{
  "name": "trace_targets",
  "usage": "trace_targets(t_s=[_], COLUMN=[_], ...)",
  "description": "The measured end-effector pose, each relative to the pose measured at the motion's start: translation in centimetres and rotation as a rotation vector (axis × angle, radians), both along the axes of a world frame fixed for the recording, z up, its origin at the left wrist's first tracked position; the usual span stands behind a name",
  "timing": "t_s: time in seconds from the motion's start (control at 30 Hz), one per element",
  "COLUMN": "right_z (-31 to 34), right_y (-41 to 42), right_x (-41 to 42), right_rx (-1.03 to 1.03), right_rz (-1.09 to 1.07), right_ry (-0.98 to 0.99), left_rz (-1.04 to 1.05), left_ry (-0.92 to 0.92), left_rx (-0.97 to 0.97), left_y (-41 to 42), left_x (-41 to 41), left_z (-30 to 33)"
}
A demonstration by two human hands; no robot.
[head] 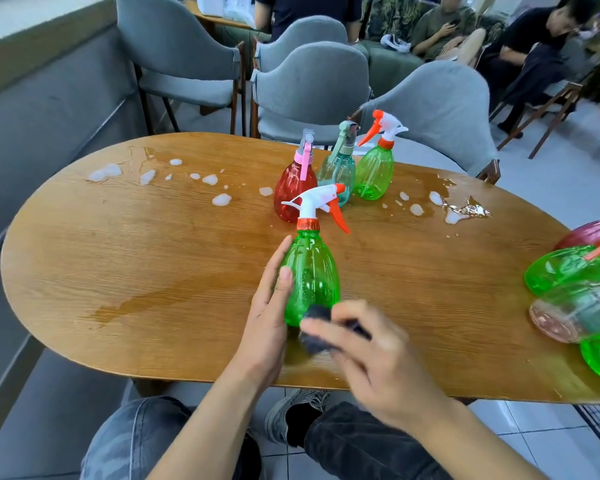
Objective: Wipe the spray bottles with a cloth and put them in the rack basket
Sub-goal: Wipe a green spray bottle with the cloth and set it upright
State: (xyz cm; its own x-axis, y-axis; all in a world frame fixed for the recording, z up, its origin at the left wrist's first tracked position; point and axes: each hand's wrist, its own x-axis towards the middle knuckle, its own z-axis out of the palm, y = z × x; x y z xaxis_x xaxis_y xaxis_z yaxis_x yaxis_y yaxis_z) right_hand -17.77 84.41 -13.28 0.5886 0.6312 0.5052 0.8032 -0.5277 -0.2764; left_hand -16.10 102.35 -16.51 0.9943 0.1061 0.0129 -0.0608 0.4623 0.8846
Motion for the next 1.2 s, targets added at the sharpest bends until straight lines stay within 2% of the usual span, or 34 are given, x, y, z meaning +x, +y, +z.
trace_targets(t_s=[0.13,0.23,0.37,0.67,0.77,0.97,1.03,1.13,1.2], right_z=[3.8,5.0,3.7,1.2,0.5,-0.2,-0.6,-0.7,-0.4], right_y=[1.3,2.9,4.1,2.1,1.6,1.0,0.3,-0.6,-0.7], right_x=[4.5,7.5,7.4,2.6,1.6,0.3,-0.4,-0.8,-0.2], right_rx=[0.191,0.161,0.021,-0.094,-0.116,-0.163,-0.057,0.304,0.440], right_rz=[-0.173,-0.234,-0.173,-0.036,-0.017,0.056,0.068,-0.141,-0.280], right_ry=[0.007,0.075,0.046,-0.093,-0.139,-0.111,-0.061,0.060,0.167], left_rz=[-0.034,-0.056,-0.092,-0.099,-0.083,-0.063,-0.031,0.011,-0.008], left_ry=[-0.012,-0.021,-0.016,0.044,0.040,0.029,0.019,0.020,0.024], left_rx=[-0.035,-0.030,-0.046,-0.103,-0.063,0.003,0.030,0.018,-0.010], left_y=[-0.1,-0.2,0.0,0.1,0.0,0.1,0.2,0.2,0.1], left_x=[0.1,0.1,0.1,0.0,-0.2,-0.2,-0.3,-0.3,-0.2], left_z=[-0.2,-0.1,-0.2,-0.4,-0.4,0.3,0.3,0.1,-0.1])
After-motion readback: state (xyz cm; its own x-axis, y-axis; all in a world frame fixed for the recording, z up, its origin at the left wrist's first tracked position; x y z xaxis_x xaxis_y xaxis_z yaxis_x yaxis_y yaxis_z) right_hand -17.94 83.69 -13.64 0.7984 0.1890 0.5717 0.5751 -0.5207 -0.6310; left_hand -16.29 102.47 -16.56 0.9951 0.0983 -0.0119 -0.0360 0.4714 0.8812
